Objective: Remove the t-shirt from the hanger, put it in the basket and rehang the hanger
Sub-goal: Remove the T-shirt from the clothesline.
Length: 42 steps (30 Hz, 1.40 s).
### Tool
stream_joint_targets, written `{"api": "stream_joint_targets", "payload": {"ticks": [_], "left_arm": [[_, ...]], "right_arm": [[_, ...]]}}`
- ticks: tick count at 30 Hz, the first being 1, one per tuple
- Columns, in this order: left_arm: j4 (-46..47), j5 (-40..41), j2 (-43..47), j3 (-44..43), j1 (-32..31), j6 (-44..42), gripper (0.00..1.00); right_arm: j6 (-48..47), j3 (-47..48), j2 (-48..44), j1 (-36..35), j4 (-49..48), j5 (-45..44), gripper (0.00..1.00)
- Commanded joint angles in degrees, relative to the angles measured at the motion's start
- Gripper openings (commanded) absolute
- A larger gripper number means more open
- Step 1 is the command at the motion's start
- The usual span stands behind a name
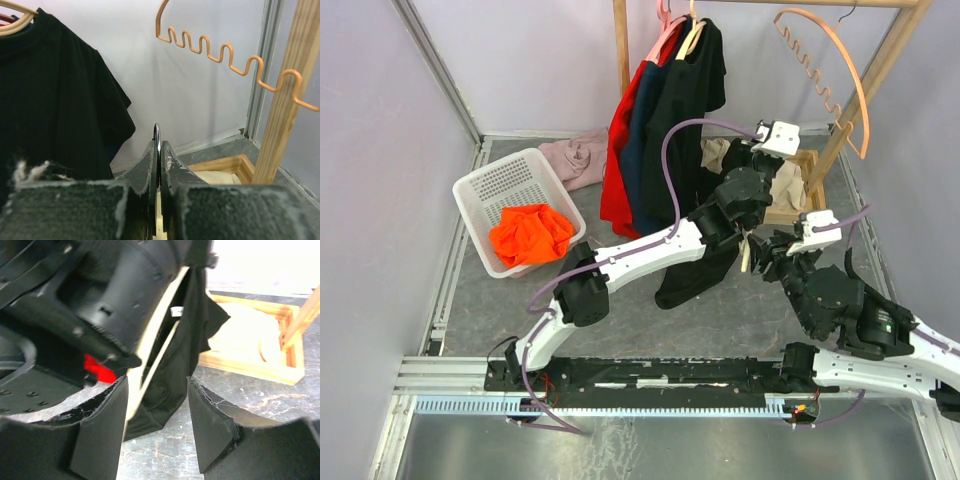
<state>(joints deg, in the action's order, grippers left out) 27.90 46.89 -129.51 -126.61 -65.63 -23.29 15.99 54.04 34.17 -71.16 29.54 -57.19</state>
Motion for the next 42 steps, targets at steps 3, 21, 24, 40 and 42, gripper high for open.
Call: {"api": "stream_joint_targets", "payload": {"ticks": [3,21,24,40,42], "left_arm": [[3.43,-0.97,7.54,1.98,-0.44,3.05,0.03],[3.90,0.94,2.32,-5.02,-1.08,-0.99,0.03],[2.72,1.39,0.08,-8.40,-1.06,-1.64,0.03],[2.47,2.47,-1.83,-9.74,-0.02,-2.18,0.03],[2.42,2.46,-1.98,-9.79,0.14,-1.92,0.03]], "right_arm": [[-0.53,-0.22,-1.35,-0.16,-0.79,-7.09,0.59],[-1.64,-1.49,-6.65,-0.19,-3.92,6.26,0.62],[-1.66,-1.13,-5.26,-0.28,-3.96,7.89,0.62],[-0.63,-1.06,-6.56,-0.26,-4.46,9.43,0.61],[-0.56,-1.00,-6.60,-0.22,-3.97,10.24,0.61]]}}
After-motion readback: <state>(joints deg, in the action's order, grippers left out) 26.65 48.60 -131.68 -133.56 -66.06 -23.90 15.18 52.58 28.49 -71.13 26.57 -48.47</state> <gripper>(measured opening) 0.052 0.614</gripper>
